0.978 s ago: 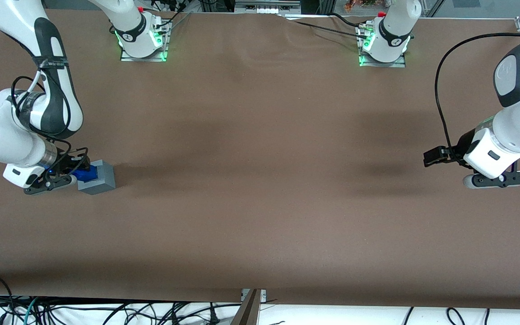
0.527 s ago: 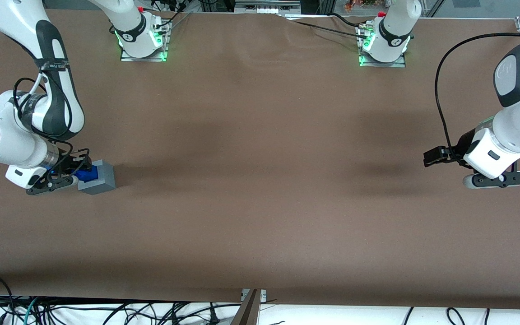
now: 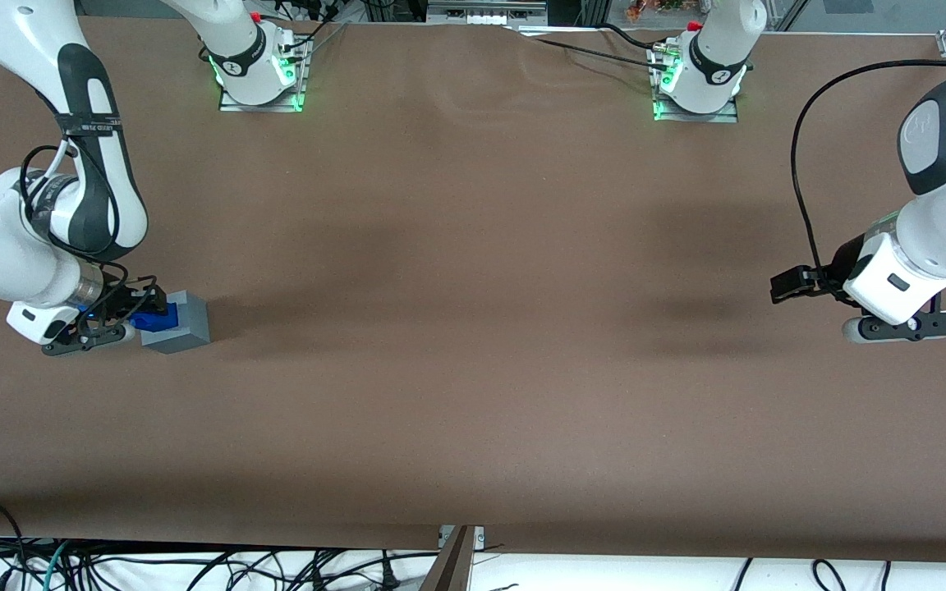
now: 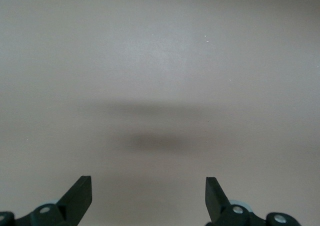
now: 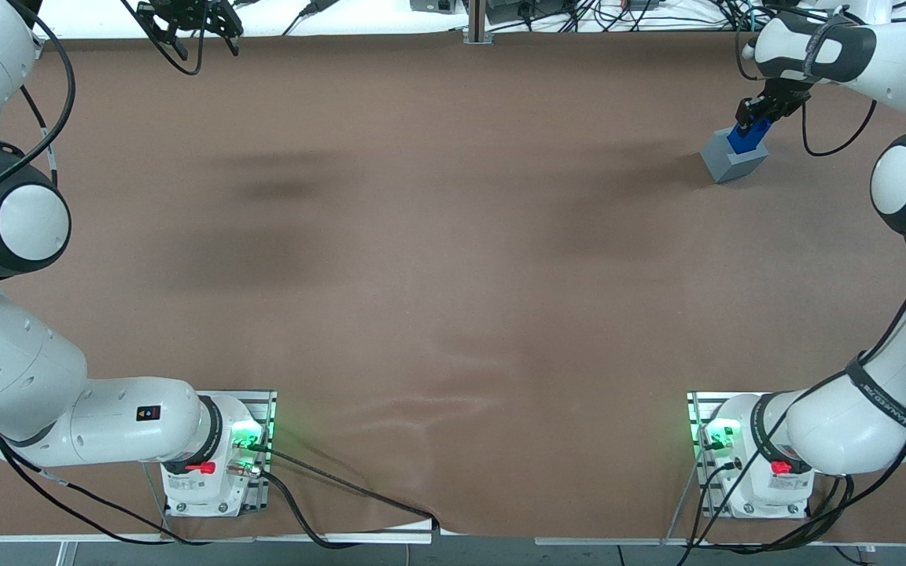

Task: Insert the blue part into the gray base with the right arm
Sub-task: 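Lower the blue part into the gray base's hole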

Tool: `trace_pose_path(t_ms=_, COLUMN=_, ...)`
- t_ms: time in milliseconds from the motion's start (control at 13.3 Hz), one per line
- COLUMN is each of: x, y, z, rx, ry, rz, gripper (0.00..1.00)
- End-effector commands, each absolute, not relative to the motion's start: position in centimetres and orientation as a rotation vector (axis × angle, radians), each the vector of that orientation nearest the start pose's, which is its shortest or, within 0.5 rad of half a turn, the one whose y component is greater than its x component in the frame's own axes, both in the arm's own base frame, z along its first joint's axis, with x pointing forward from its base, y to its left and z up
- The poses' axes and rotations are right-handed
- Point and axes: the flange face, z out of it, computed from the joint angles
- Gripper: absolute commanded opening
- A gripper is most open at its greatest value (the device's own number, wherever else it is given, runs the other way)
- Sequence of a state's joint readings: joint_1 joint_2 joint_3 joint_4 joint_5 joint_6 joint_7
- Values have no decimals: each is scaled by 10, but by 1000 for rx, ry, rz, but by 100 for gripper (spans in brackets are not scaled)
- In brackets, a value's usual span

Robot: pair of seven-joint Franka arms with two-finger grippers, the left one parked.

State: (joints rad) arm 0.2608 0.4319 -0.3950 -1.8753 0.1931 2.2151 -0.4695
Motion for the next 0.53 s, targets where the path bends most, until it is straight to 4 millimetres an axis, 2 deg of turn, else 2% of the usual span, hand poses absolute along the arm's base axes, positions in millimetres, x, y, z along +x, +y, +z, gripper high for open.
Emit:
trace_pose_path(t_ms=0, x=625, y=-68, z=270, rx=-3118, ry=-361, rz=76, gripper=29)
trace_pose_path(t_ms=150, x=626, y=-68, z=264, rx=-3112, ry=-328, rz=70, gripper=29)
trace_pose_path(t_ms=451, x=626, y=-61, z=263, rx=-3131, ry=39, rz=85, gripper=29)
